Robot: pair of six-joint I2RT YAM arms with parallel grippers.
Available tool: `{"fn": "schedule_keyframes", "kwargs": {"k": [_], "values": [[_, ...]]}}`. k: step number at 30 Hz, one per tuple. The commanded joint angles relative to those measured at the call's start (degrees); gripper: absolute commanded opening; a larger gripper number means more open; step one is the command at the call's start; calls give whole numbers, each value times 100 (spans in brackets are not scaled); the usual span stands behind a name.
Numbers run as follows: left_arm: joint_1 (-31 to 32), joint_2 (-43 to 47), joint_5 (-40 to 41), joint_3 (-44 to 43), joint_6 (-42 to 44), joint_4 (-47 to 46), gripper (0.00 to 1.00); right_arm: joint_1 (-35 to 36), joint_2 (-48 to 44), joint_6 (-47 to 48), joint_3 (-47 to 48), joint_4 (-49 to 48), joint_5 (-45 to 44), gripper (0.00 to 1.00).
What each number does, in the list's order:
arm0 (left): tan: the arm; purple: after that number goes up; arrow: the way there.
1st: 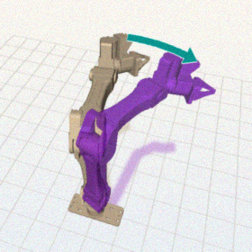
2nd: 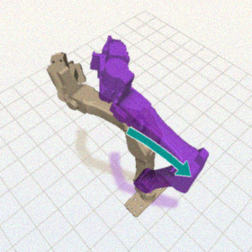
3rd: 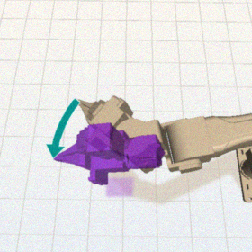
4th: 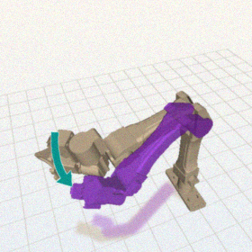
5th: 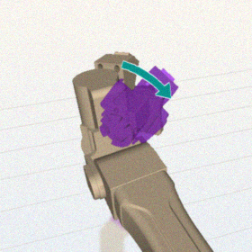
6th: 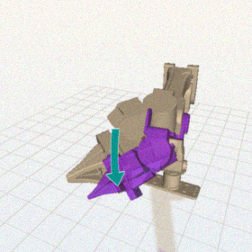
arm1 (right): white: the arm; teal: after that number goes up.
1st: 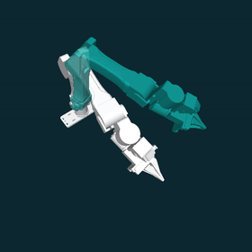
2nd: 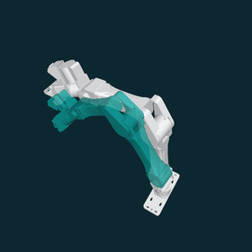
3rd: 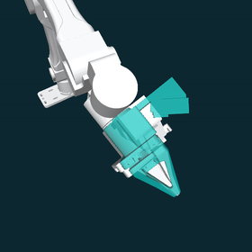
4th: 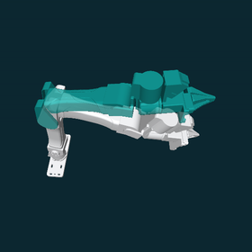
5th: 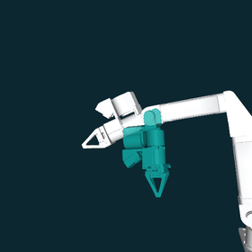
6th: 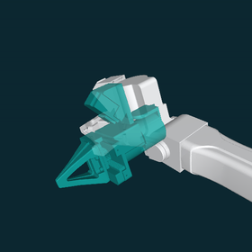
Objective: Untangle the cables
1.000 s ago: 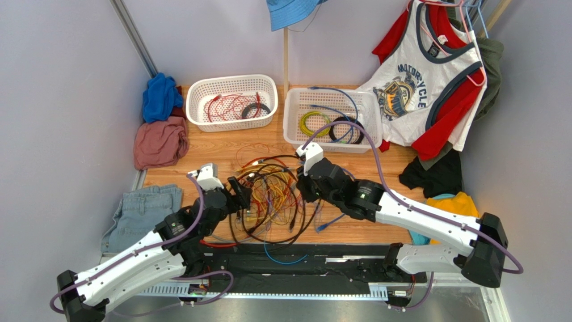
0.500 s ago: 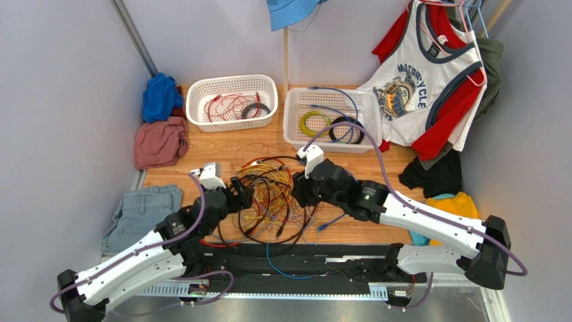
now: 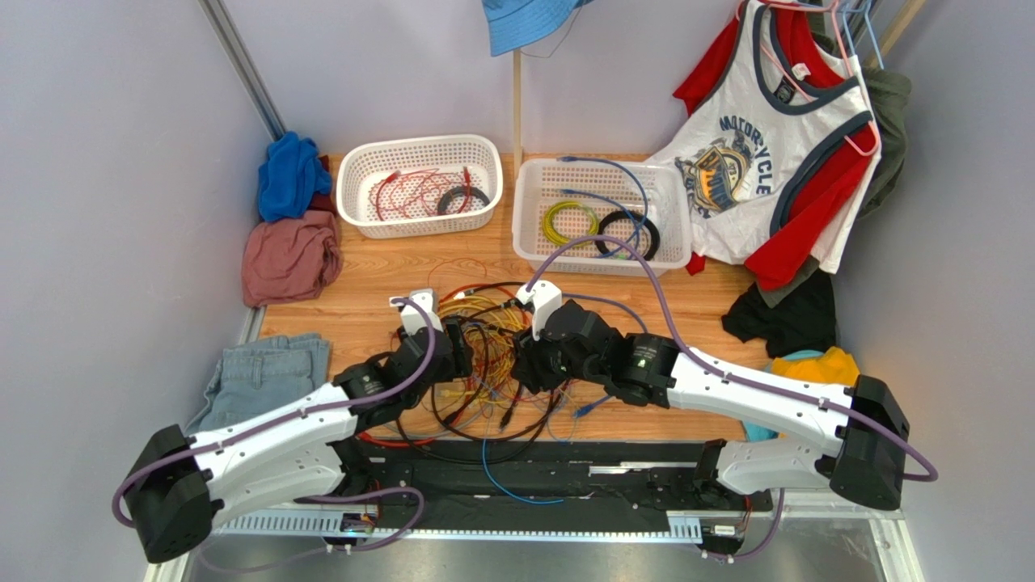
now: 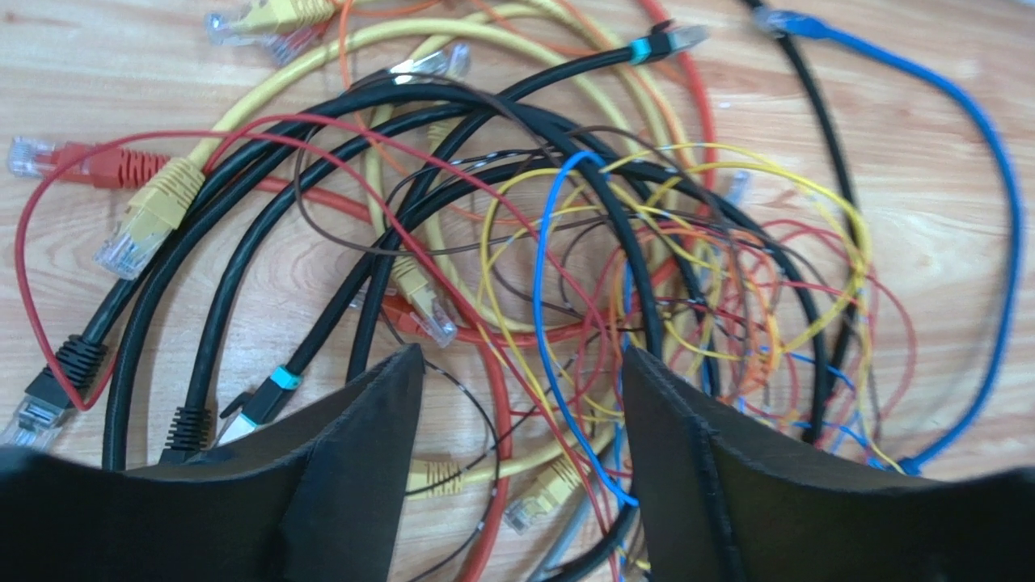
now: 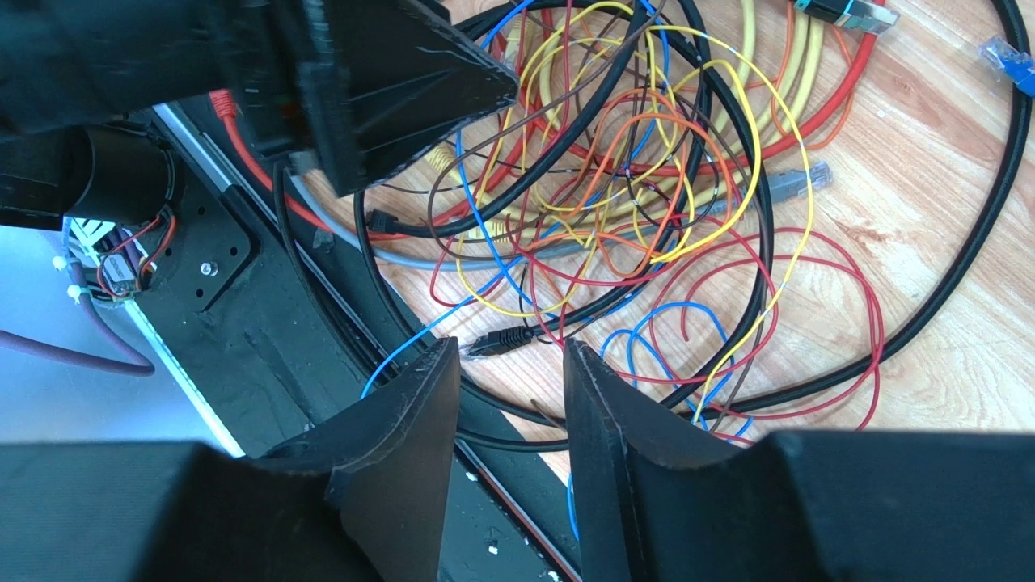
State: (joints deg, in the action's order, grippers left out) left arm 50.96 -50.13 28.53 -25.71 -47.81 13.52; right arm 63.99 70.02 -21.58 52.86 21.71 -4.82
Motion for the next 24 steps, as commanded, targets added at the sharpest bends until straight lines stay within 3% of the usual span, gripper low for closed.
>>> {"fn": "schedule_keyframes", "kwargs": {"k": [1, 3, 4, 5, 6, 11, 15, 18, 21, 24], "values": [[-156, -514, -128, -285, 123, -464, 60, 26, -295, -109, -13, -107, -89, 40], [-262, -655, -269, -276, 132, -666, 38, 26, -453, -118, -56, -80, -133, 39], [-279, -743, -348, -302, 132, -692, 15, 35, -506, -135, -91, -45, -151, 39], [-297, -735, -322, -337, 123, -614, 3, 26, -576, -144, -109, -45, -203, 38], [-297, -700, -296, -373, 114, -527, 0, 26, -681, -144, -118, -18, -238, 37], [-297, 625, 345, -977, 605, 490, 0, 26, -972, -144, -215, 0, -467, 36], [-297, 1768, 373, -1637, 1466, 652, 0, 26, -1288, -136, -469, -307, -590, 36], [-297, 2016, -345, -2103, 1792, 529, 0, 44, -1771, -127, -976, -1018, -555, 41], [-297, 1552, -1197, -2648, 1951, 582, 0, 44, -2211, -215, -1452, -2115, -450, 46], [-297, 1069, -2154, -3228, 2144, 556, 0, 44, -2449, -92, -1559, -2592, -309, 52]]}}
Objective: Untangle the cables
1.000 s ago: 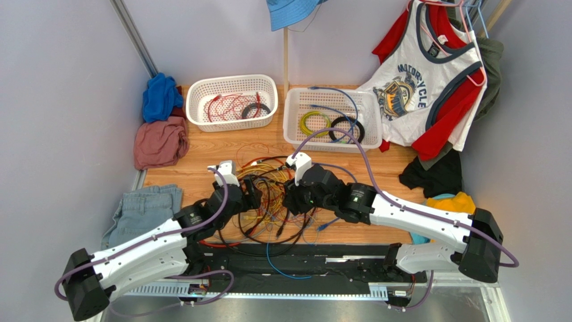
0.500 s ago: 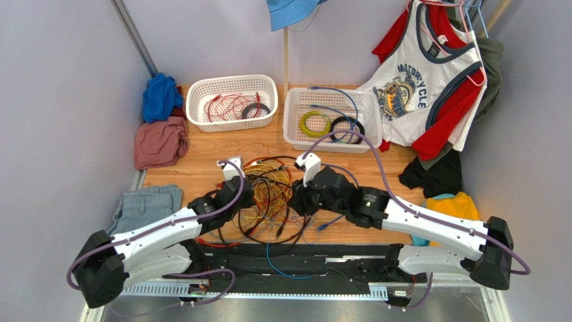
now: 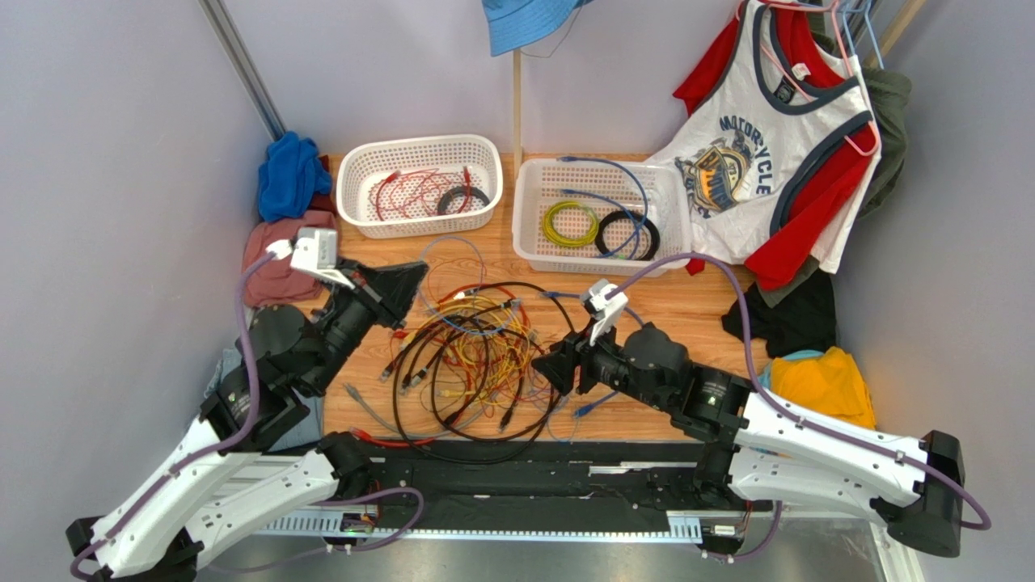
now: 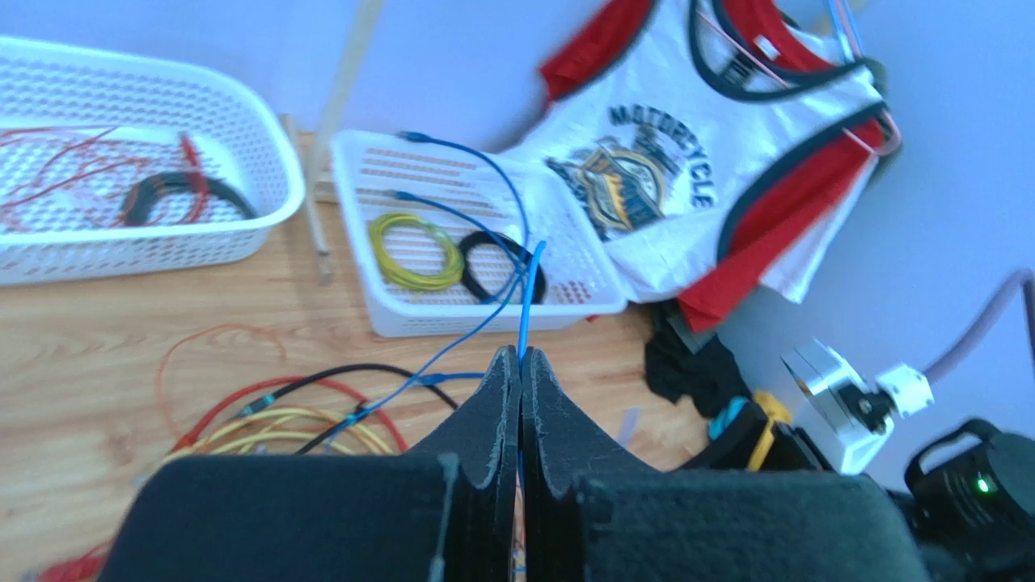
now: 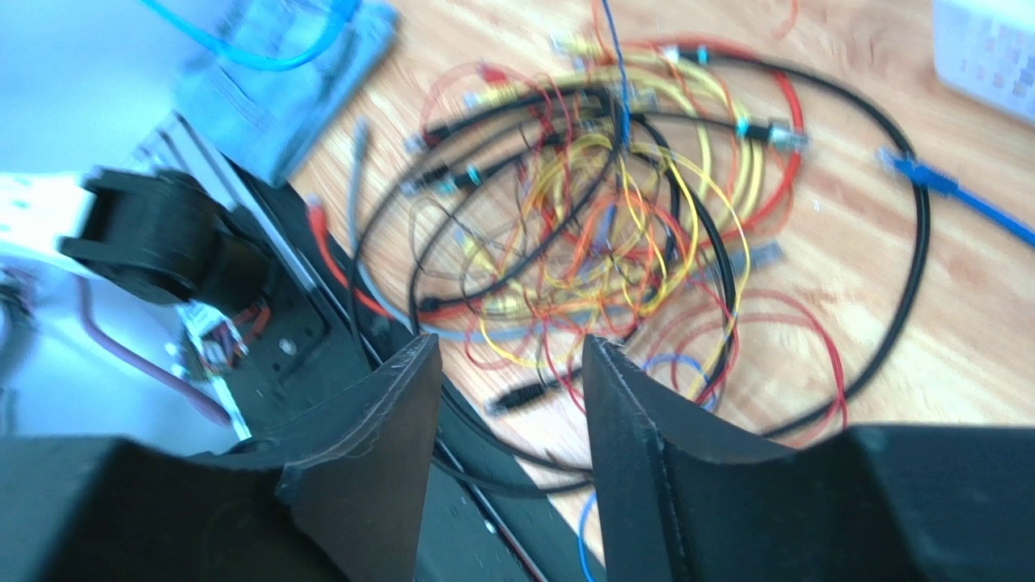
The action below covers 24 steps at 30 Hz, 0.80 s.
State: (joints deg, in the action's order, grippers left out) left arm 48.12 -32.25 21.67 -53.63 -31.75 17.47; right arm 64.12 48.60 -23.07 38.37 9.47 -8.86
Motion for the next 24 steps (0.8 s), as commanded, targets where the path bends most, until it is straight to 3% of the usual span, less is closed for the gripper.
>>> {"fn": "schedule_keyframes", "kwargs": {"k": [1, 8, 13, 19, 24], "values": [[-13, -834, -1690, -717, 582, 151, 0, 31, -342, 118, -76, -1387, 69, 54], [-13, -1424, -2386, -1641, 968, 248, 0, 22, -141, 927, 276, -1281, -642, 64], [-4, -1591, -2905, -2239, 1223, 475, 0, 22, 176, 1207, 329, -1887, -1222, 66], [-4, -1609, -3441, -2240, 1206, 564, 0, 4, 712, 1472, 540, -2713, -1705, 66], [13, -1565, -3626, -2082, 1127, 547, 0, -13, 1213, 1498, 794, -3136, -1610, 66]]}}
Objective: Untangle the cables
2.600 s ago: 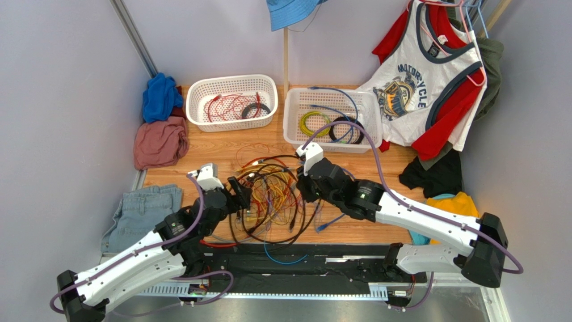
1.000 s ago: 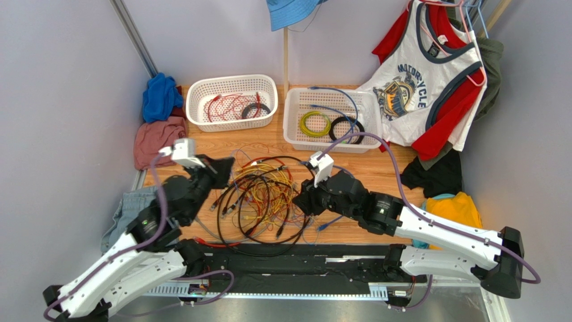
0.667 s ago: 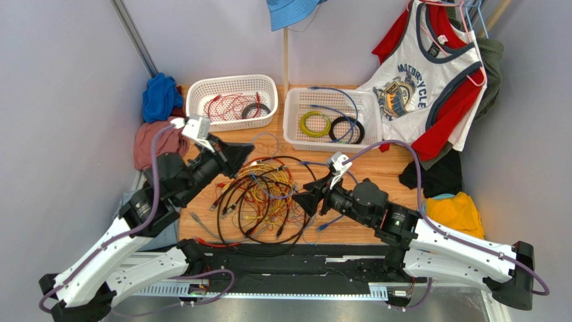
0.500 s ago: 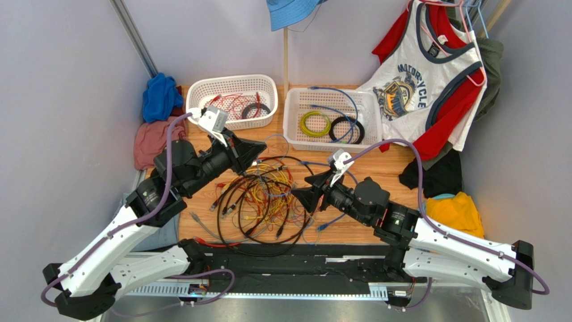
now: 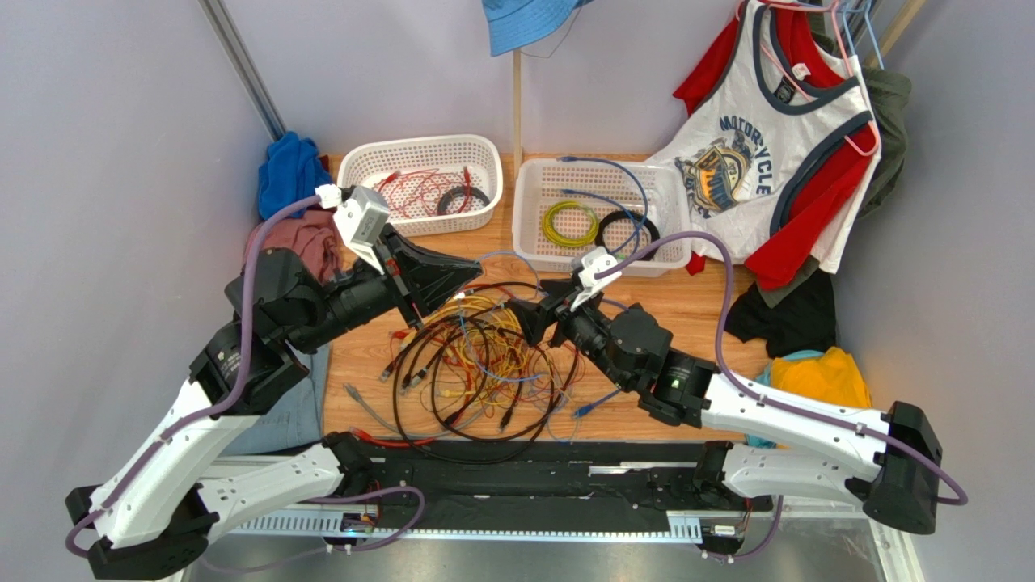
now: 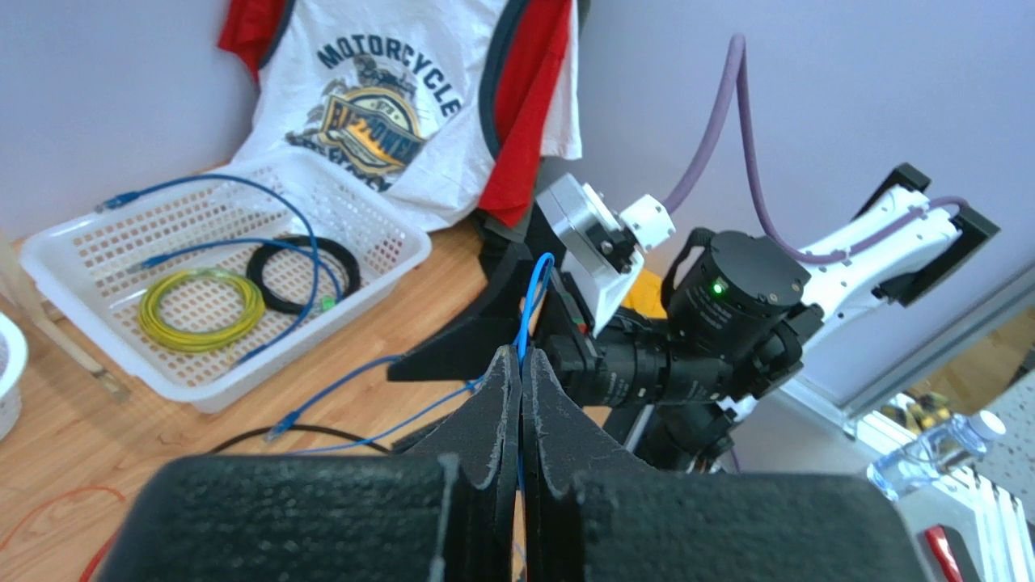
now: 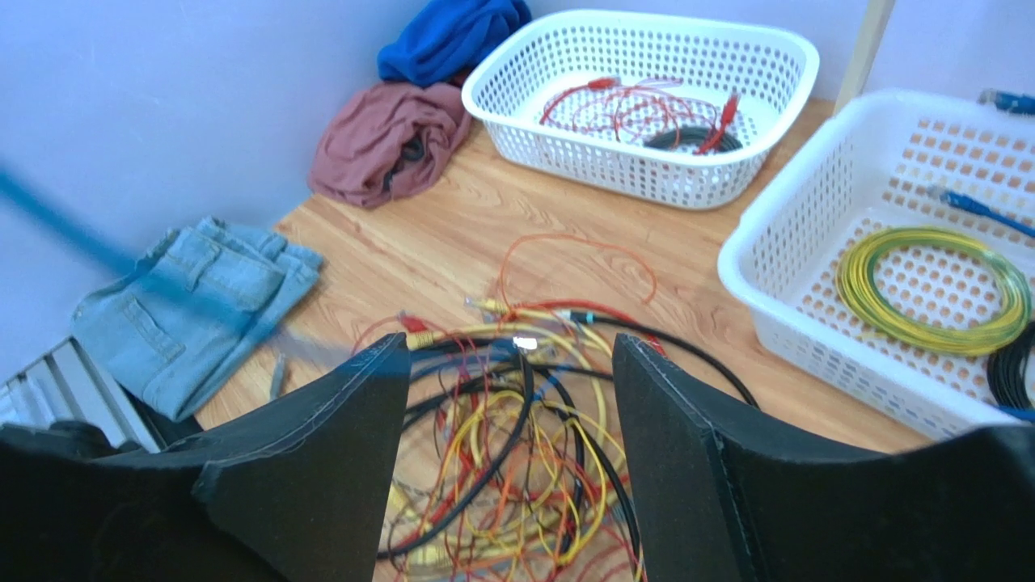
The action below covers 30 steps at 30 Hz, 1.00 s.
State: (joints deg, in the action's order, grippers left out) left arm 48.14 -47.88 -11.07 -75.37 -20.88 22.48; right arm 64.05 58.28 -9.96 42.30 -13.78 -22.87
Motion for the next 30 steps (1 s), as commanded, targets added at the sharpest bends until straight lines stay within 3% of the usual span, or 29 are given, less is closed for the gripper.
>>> {"fn": "schedule_keyframes", "kwargs": {"k": [1, 4, 6, 9, 10, 14, 16, 17, 18, 21, 24, 30], "values": [[11, 15, -378, 110, 6, 20, 0, -15, 332, 204, 532, -819, -270, 66], [37, 85, -440, 216, -38, -15, 0, -68, 596, 231, 700, -907, -411, 65], [38, 164, -405, 303, -47, 2, 0, -103, 649, 196, 718, -968, -367, 58], [38, 357, -142, 479, -39, 81, 0, -130, 553, 100, 770, -681, -568, 3], [38, 402, -45, 549, -30, 90, 0, -138, 422, 21, 814, -539, -691, 0], [38, 551, 920, 1111, -249, 125, 5, -182, 192, -33, 1279, 391, -727, 0], [38, 438, 1606, 1515, -433, 186, 22, -217, 236, -33, 2025, 1375, -858, 0], [38, 376, 1826, 1656, -512, 204, 35, -261, 271, 11, 2297, 1761, -894, 0], [38, 219, 2184, 1919, -609, 213, 56, -305, 298, 20, 2709, 2209, -894, 0], [20, -115, 2783, 2367, -1057, 230, 85, -726, 447, -24, 3535, 2922, -807, 0], [20, -239, 2996, 2806, -1409, 4, 91, -1507, 684, -382, 4108, 3494, -298, 0], [11, -20, 3006, 3731, -1874, -577, 88, -3037, 1597, -788, 5612, 4111, 503, 0]]}}
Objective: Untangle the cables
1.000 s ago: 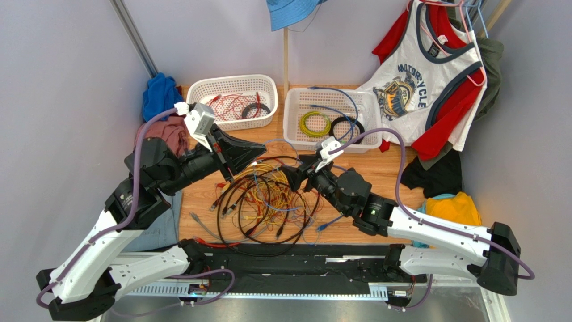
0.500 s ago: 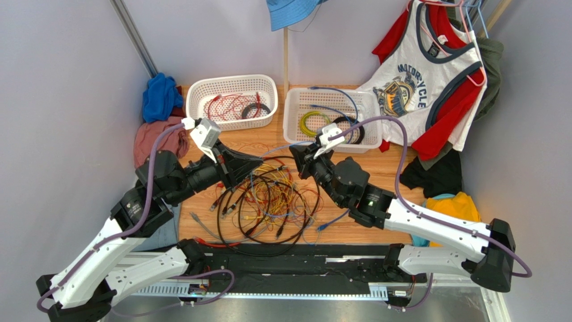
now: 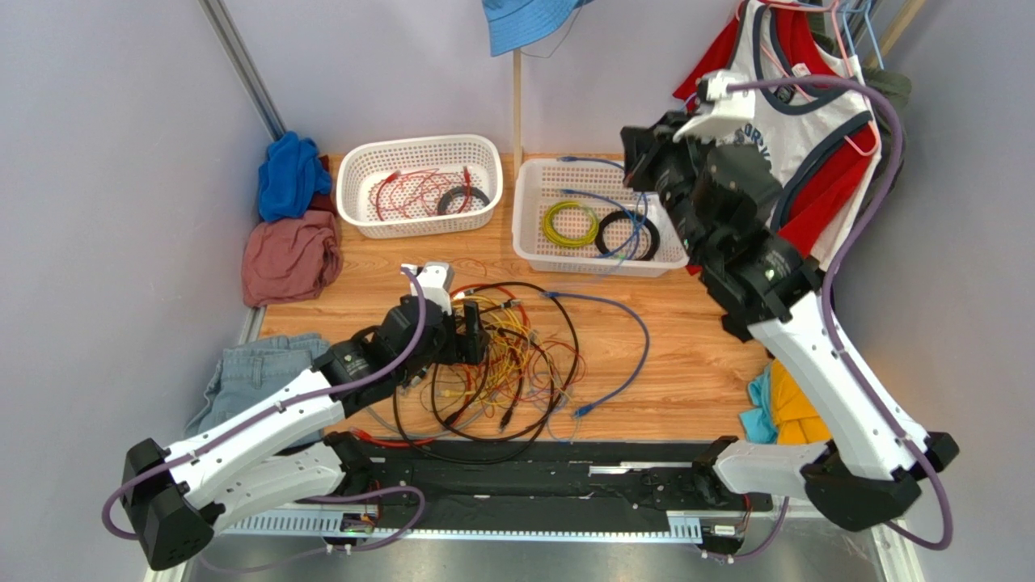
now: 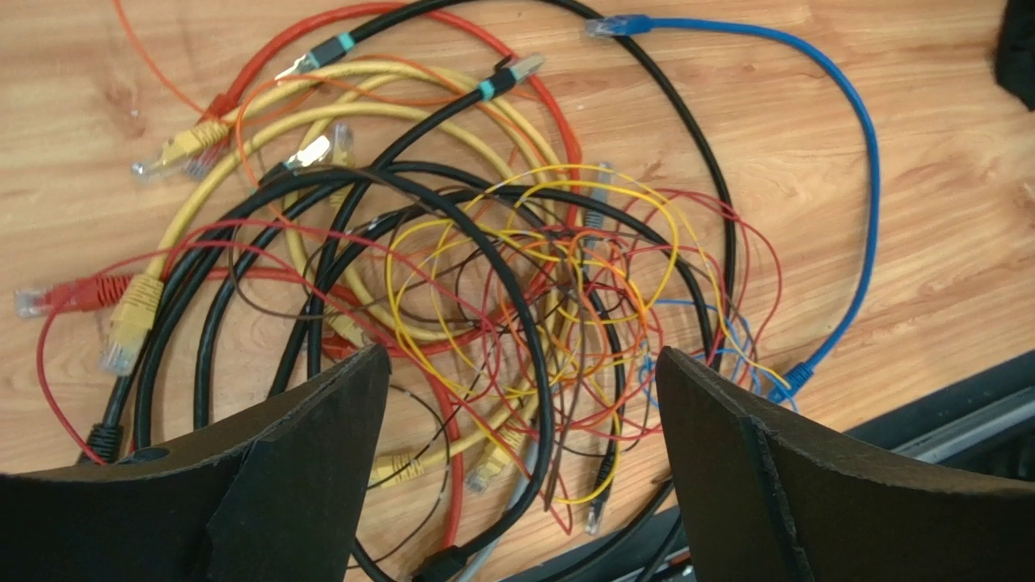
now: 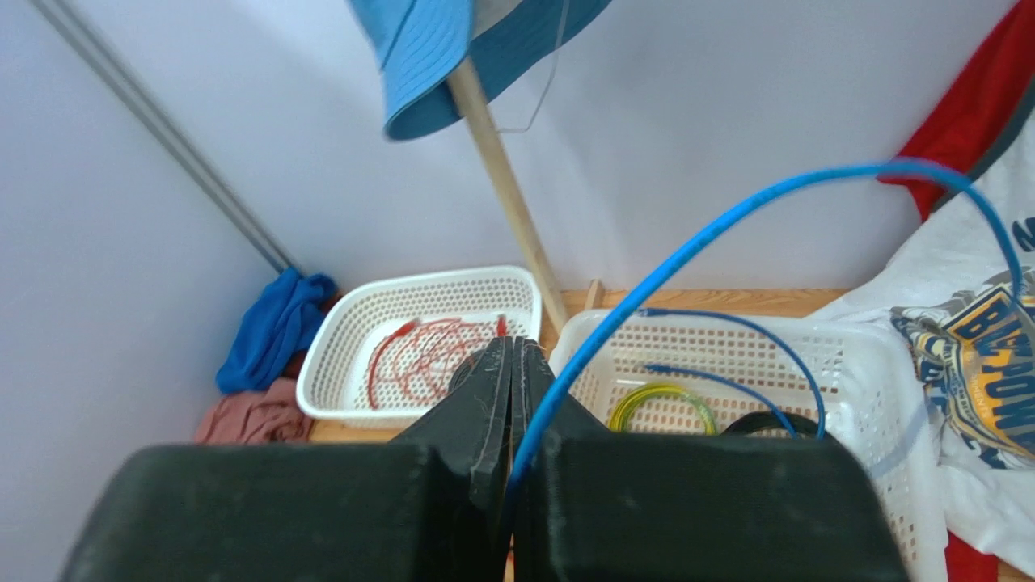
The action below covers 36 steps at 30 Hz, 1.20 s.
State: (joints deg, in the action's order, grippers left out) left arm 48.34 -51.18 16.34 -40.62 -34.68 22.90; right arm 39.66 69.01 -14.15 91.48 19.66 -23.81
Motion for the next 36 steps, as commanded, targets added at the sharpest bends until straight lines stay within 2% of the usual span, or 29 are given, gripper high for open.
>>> {"fn": "schedule_keyframes", "kwargs": {"k": [1, 8, 14, 22, 29, 34, 35, 36], "values": [[-8, 354, 212, 352, -531, -680, 87, -678, 743, -378, 957, 759, 641, 0], [-8, 933, -52, 1213, -1146, -795, 80, -1232, 1702, -255, 1504, 434, 808, 0], [-8, 1435, -87, 1943, -1506, -910, 77, -1417, 2362, 105, 1250, -93, 782, 0], [-8, 1462, -43, 2322, -1621, -786, 76, -1733, 3232, -105, 1214, -322, 843, 0], [-8, 1321, 62, 2498, -1613, -1111, 76, -2032, 4005, -324, 1512, -384, 992, 0], [-8, 971, 115, 2419, -1560, -1235, 75, -2252, 4480, -562, 1670, 9, 1492, 0], [-8, 917, 98, 2384, -1560, -1244, 76, -2243, 4602, -571, 1836, 203, 1589, 16], [-8, 864, 72, 2357, -1551, -1261, 76, -2226, 4647, -667, 1908, 405, 1642, 26]]}}
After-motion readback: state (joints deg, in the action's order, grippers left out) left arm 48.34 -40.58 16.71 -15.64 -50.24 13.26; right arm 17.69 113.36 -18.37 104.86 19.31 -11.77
